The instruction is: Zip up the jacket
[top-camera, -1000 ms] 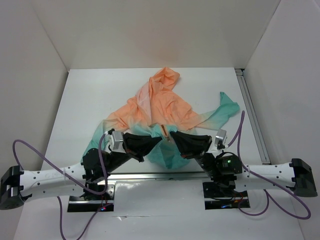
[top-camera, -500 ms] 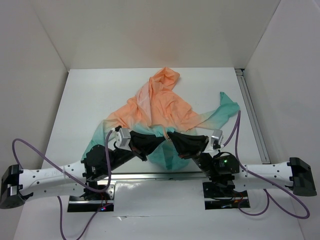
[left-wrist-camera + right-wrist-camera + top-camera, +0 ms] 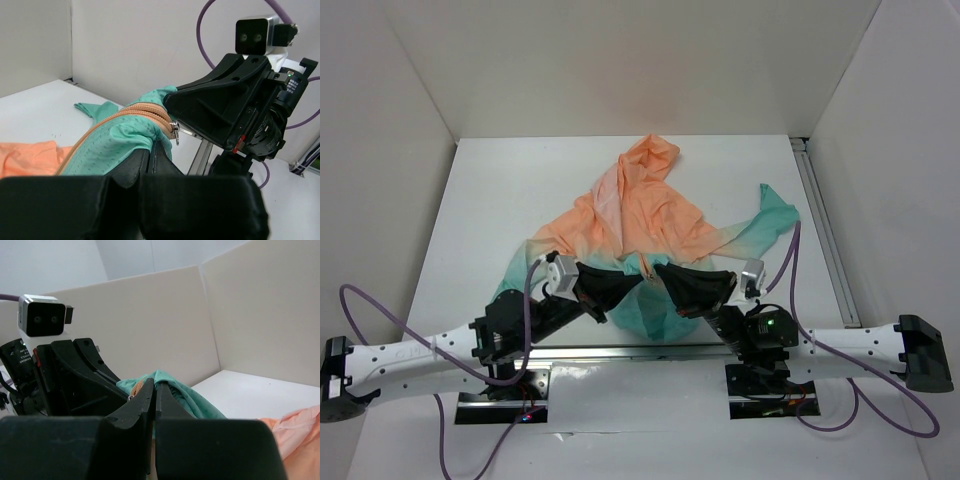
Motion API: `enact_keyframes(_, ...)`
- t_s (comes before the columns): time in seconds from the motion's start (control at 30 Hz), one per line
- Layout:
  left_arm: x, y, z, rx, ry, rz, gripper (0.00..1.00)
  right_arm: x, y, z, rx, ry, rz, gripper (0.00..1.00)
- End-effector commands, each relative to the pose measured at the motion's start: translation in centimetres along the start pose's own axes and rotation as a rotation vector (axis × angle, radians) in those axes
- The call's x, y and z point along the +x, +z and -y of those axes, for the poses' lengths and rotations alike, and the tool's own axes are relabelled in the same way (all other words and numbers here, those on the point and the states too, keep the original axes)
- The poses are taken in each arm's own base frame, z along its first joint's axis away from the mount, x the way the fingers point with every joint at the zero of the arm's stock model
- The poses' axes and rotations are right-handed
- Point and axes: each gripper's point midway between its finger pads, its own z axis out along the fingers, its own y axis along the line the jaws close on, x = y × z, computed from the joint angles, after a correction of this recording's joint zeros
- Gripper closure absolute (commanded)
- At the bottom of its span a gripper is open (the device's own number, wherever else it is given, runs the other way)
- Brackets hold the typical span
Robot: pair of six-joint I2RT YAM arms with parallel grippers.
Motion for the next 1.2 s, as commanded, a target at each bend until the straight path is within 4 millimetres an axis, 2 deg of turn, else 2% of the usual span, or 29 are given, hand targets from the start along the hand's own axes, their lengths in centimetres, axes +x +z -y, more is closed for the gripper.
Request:
enact_keyframes(0.0,-2.2,0.3,0.3,-0.010,-0.036,0.032,1.00,-2.6,1.0,-0.5,-0.003,0.028,0.075,1.00)
enact_keyframes(0.03,-2.5,0.6,0.4,-0.010,-0.035,0.030,1.00,-2.6,1.0,-0.3,0.006,0.029,0.074,1.00)
enact_keyframes(0.13,-2.1,1.1,0.4,-0.018,-0.028,-0.011,1.00,-2.7,1.1,-0.4,0.006,0.029,0.074,1.00)
enact_keyframes(0.17,-1.3,1.2,0.3,-0.023,-0.023,-0.038,1.00,-2.5,1.1,-0.4,0.006,0.025,0.066,1.00)
enact_keyframes(0.23,-1.3,1.4,0.3,-0.024,-0.022,-0.046,1.00,-2.5,1.1,-0.4,0.006,0.025,0.066,1.00)
enact_keyframes(0.5,-1.1,1.4,0.7,-0.008,-0.018,-0.073,1.00,-1.4,1.3,-0.5,0.005,0.006,0.029,1.00)
enact_keyframes(0.67,-0.8,1.3,1.0,0.013,-0.018,-0.087,1.00,-1.4,1.3,-0.3,0.016,0.006,0.029,1.00)
enact_keyframes(0.7,-0.2,1.3,0.9,0.009,-0.015,-0.108,1.00,-1.4,1.3,-0.3,0.016,0.006,0.029,1.00)
enact_keyframes(0.73,-0.6,1.4,1.2,0.020,-0.017,-0.099,1.00,-1.8,1.5,-0.4,0.016,0.010,0.037,1.00)
enact_keyframes(1.17,0.5,1.9,1.6,0.040,-0.012,-0.145,1.00,-1.8,1.5,-0.1,0.034,0.020,0.037,1.00)
